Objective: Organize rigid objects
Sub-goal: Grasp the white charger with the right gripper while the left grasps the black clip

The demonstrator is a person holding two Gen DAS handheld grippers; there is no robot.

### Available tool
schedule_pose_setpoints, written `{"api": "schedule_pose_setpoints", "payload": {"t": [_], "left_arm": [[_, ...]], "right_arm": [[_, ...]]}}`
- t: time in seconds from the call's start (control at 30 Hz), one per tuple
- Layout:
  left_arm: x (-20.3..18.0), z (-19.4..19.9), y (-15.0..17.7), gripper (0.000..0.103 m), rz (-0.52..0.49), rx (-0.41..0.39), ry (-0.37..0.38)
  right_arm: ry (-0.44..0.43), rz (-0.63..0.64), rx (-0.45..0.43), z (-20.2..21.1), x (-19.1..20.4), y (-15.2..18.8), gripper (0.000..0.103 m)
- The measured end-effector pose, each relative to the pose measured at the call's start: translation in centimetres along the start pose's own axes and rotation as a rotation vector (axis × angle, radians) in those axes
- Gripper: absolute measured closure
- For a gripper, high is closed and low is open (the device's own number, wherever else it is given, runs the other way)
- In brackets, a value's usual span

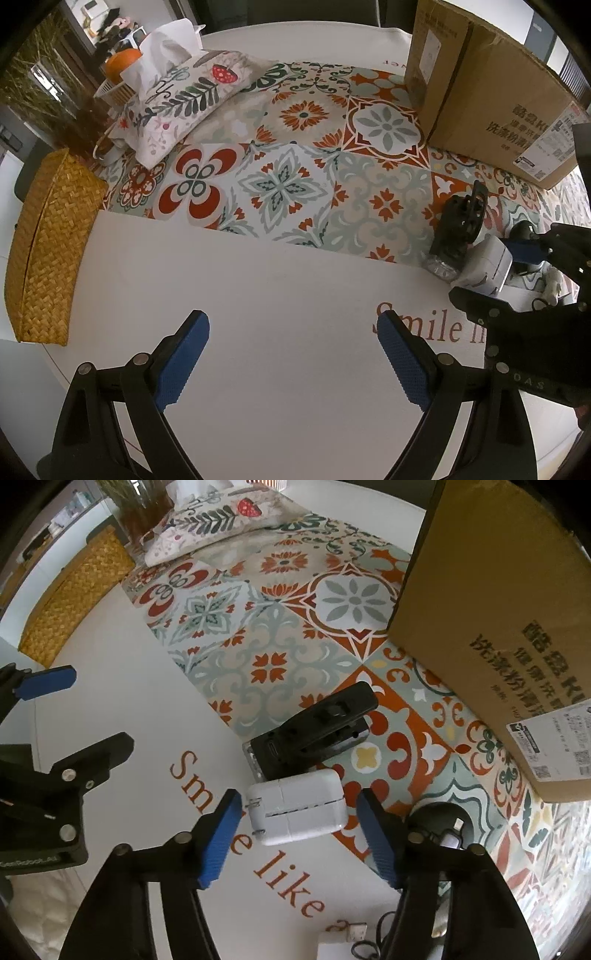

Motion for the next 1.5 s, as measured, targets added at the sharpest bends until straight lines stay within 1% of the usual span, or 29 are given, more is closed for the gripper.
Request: {"api": "schedule_pose_setpoints", "payload": {"t": [0.1,0.13,0.33,0.47,0.63,0.8,0.9,1.0,1.13,1.2,1.33,1.43,1.5], "left_arm": [[-0.1,-0.1,0.0,0.01,-0.006,0.001,-0.002],[-0.2,-0.1,0.0,0.01,-0.01,0.001,-0.004],[-0.7,0.0,0.0,0.01,-0.031,-0.001,0.004],[-1.4,0.5,-0.3,0.01,-0.063,-0.014,0.029],[-3.1,1.3,-0.9,0.011,-0.135,-0.038,0.095],[-5.5,1.9,-1.4,0.012,-0.225,-0.054,0.196],[-6.9,2.0,-1.6,0.014,-0.274,-0.046,0.248],[-8.3,2.0,-1.8,0.019,-0.322,-0.048,0.276],[-10.2,1.5,-2.1,0.021,-0.374,-0.033,0.311],[-11.0,1.0,-2.2,0.027,-0.396,-0.028,0.313],[-12.2,-0.1,-2.1,0.034,-0.421,-0.005,0.329],[-13.0,-1.1,-2.2,0.039,-0.428,0.01,0.335],[-13.5,-1.8,-2.2,0.046,-0.438,0.016,0.325]], "right_arm": [[-0.012,-0.004,0.006,-0.3,0.1,0.0,0.053],[-0.013,-0.002,0.007,-0.3,0.1,0.0,0.054],[-0.019,-0.029,-0.003,-0.2,-0.1,0.0,0.054],[-0.018,-0.083,-0.03,0.8,-0.4,0.6,0.054],[0.015,-0.194,-0.071,2.7,-1.5,1.7,0.054],[0.123,-0.322,-0.095,5.2,-2.8,3.6,0.054],[0.151,-0.403,-0.113,6.2,-3.6,4.6,0.054],[0.156,-0.49,-0.119,6.4,-4.2,5.7,0.054],[0.167,-0.544,-0.13,6.2,-4.5,6.4,0.054],[0.173,-0.57,-0.129,6.0,-4.8,6.9,0.054],[0.196,-0.607,-0.123,5.8,-5.7,7.6,0.054],[0.189,-0.629,-0.123,5.5,-6.2,7.9,0.054],[0.187,-0.636,-0.122,5.2,-6.4,7.9,0.054]]}}
Point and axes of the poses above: each gripper's, at about its wrist camera, not at the fingertips, and z roughly against the way its jaws point, x to its left, y to its underside, the point moved 7 cm from there along -z, roughly the way its jaws point, and after that the axes turned 11 degrees about z, right-handed, at the moved point
